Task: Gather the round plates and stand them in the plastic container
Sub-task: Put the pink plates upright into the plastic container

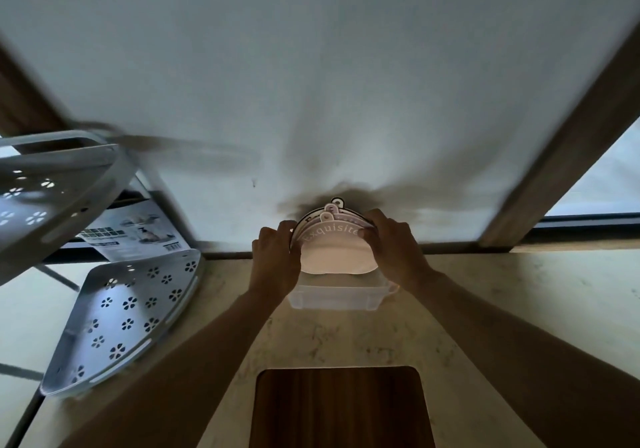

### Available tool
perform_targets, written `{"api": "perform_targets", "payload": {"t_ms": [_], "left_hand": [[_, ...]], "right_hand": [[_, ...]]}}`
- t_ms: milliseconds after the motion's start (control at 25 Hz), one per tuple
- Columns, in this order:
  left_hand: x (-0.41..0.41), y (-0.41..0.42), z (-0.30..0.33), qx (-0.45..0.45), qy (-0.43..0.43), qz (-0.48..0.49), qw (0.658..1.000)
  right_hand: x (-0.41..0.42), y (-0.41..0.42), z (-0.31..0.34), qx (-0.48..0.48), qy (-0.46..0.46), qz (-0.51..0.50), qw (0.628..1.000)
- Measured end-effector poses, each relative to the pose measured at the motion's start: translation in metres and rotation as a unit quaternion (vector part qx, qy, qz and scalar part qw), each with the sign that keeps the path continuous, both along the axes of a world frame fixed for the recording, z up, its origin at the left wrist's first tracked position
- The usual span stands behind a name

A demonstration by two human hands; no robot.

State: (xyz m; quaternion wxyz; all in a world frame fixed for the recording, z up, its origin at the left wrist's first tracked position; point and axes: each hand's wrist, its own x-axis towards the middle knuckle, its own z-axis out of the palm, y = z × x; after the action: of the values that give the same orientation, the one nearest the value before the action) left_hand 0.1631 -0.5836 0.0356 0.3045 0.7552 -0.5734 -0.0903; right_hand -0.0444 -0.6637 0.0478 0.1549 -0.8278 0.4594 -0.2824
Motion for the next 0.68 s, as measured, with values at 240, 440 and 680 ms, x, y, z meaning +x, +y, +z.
{"api": "perform_targets", "payload": {"t_ms": [240,440,680], "left_hand": [[-0.001,0.000,-0.005,-0.003,-0.061,-0.018,0.998],[-0.001,0.001,-0.007,-0.009,-0.072,-0.029,0.997],[-0.006,0.004,-0.002,-0.112,-0.111,-0.052,0.986]], "right_hand": [[0.001,0.007,-0.017,-0.028,0.019,0.005,0.999],[0.005,0.007,-0.016,-0.051,-0.011,-0.015,0.999],[0.004,0.009,-0.016,-0.068,-0.014,-0.010,0.998]]}}
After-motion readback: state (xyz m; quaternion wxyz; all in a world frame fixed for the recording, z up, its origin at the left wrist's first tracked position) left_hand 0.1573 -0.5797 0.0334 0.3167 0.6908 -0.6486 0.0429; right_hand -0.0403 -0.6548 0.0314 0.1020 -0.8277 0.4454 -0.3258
